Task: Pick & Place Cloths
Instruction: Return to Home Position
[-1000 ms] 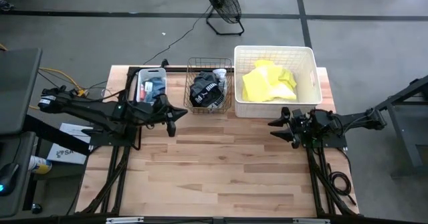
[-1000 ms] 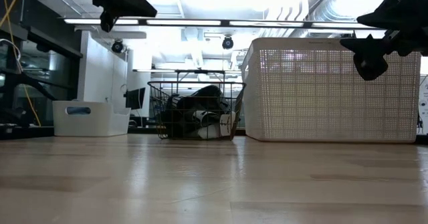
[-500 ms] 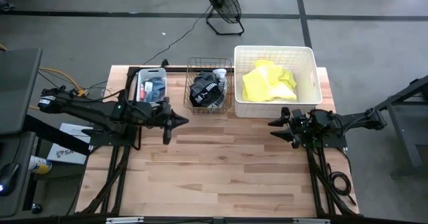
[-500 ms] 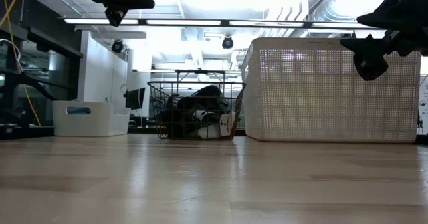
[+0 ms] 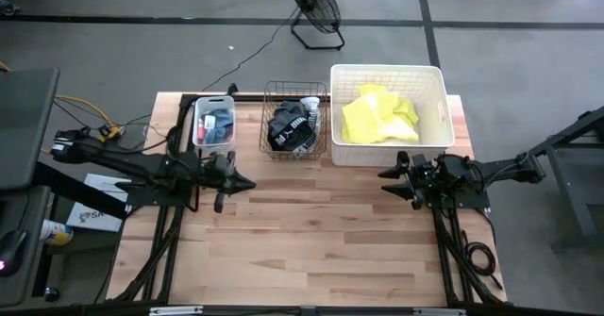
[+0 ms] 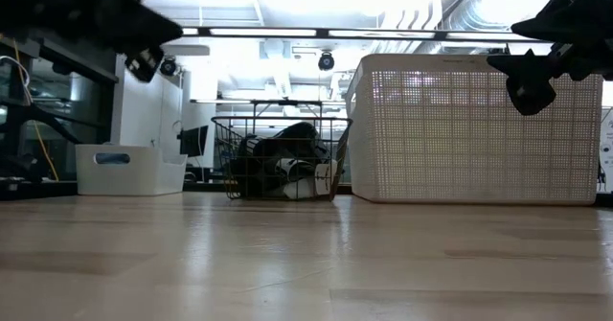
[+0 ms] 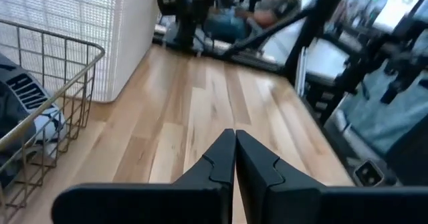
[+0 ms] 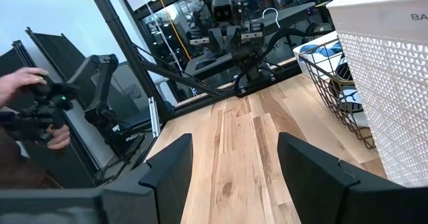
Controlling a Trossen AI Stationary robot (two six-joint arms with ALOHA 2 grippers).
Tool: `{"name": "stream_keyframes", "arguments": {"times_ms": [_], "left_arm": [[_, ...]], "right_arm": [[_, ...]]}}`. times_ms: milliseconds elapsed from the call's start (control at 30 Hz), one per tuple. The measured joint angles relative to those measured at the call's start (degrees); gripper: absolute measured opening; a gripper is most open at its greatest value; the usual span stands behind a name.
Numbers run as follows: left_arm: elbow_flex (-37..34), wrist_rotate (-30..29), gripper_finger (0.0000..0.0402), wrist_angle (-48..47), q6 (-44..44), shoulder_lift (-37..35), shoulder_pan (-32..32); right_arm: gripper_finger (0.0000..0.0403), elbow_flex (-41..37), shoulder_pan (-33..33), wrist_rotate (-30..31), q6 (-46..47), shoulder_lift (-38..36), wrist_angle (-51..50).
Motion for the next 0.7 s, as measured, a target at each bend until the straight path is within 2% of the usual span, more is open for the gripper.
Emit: {"name": "stream_keyframes", "arguments": {"times_ms": [167, 300, 700], "left_arm": [[-8.4, -0.1, 0.001, 7.9, -1.6, -4.8, 0.0], [-12.6, -2.9, 0.001, 10.2, -1.6, -7.6, 0.0], [-15.8, -10.7, 0.001, 10.0, -1.7, -14.4, 0.1]], "right_arm": [[0.021, 0.0, 0.0, 0.0, 0.0, 0.0, 0.0], [0.021, 0.0, 0.0, 0.0, 0.0, 0.0, 0.0], [0.021, 0.0, 0.0, 0.0, 0.0, 0.0, 0.0]]}}
